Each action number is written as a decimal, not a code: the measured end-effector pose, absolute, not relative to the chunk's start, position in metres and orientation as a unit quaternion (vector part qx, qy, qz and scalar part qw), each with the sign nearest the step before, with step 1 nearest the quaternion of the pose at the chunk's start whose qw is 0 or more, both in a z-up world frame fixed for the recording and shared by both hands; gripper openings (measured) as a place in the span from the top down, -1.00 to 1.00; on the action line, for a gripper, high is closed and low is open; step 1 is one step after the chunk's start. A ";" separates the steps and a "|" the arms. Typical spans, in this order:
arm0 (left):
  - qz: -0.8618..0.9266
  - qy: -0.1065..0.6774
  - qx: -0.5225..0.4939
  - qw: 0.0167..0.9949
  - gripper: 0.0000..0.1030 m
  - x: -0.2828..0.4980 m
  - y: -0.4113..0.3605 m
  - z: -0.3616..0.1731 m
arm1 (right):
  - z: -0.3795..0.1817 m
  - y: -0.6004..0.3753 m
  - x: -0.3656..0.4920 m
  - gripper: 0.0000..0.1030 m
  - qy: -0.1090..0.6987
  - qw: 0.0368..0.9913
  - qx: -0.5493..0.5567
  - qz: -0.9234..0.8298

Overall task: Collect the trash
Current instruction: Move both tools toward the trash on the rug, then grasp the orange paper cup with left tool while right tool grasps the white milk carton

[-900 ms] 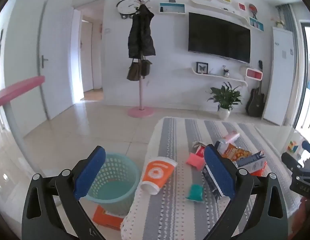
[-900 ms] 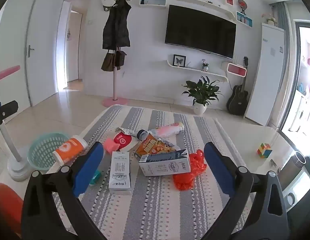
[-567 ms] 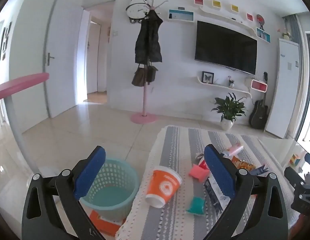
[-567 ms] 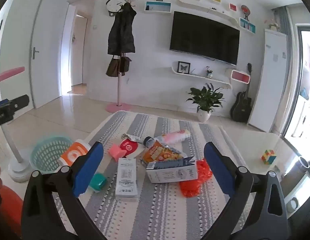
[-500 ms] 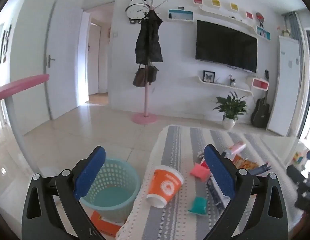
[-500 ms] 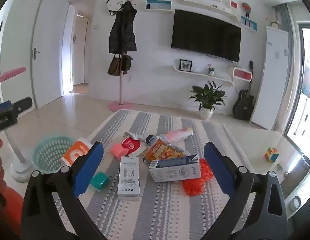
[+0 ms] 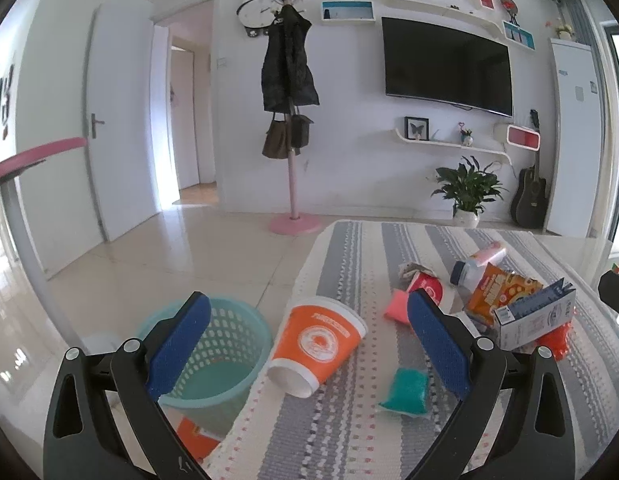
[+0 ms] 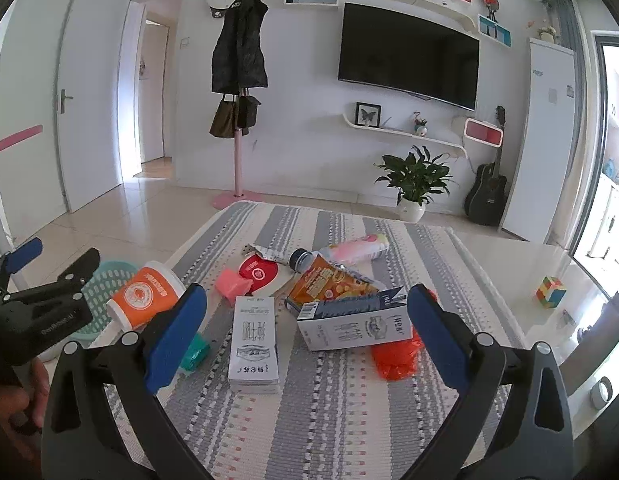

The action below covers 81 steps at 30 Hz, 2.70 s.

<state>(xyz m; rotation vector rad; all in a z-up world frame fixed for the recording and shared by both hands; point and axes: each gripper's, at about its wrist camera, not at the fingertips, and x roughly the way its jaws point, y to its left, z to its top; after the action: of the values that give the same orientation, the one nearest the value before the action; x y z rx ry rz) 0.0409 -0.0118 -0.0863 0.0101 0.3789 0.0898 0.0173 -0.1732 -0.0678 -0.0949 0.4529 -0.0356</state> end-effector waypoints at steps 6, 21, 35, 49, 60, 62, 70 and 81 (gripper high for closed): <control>0.055 0.184 0.008 0.981 -0.86 0.039 -0.006 -0.086 | -0.067 -0.169 0.014 -0.87 0.221 0.974 -0.048 -0.008; 0.067 0.170 0.025 0.983 -0.86 0.037 -0.006 -0.085 | -0.064 -0.164 0.010 -0.87 0.215 0.975 -0.050 0.001; 0.063 0.178 0.009 0.982 -0.86 0.038 0.000 -0.085 | -0.069 -0.159 0.012 -0.85 0.224 0.973 -0.052 0.006; 0.065 0.188 -0.003 0.980 -0.86 0.042 0.005 -0.088 | -0.068 -0.168 0.013 -0.85 0.230 0.973 -0.033 0.009; 0.064 0.191 -0.005 0.979 -0.86 0.043 0.006 -0.088 | -0.067 -0.167 0.014 -0.84 0.231 0.972 -0.033 0.009; 0.063 0.197 -0.010 0.978 -0.86 0.044 0.011 -0.088 | -0.068 -0.166 0.014 -0.79 0.232 0.972 -0.036 0.009; -0.054 0.332 -0.118 0.934 -0.85 0.090 0.063 -0.088 | -0.080 -0.163 0.030 -0.79 0.251 0.966 -0.050 0.023; -0.079 0.404 -0.005 0.911 -0.83 0.165 0.040 -0.123 | -0.126 -0.161 0.082 -0.79 0.315 0.947 -0.059 0.015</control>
<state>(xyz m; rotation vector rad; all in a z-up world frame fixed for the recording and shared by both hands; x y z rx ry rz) 0.1653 0.0396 -0.1234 -0.0106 0.8320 -0.1636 0.0817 -0.1608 -0.1261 -0.1208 0.6422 0.0312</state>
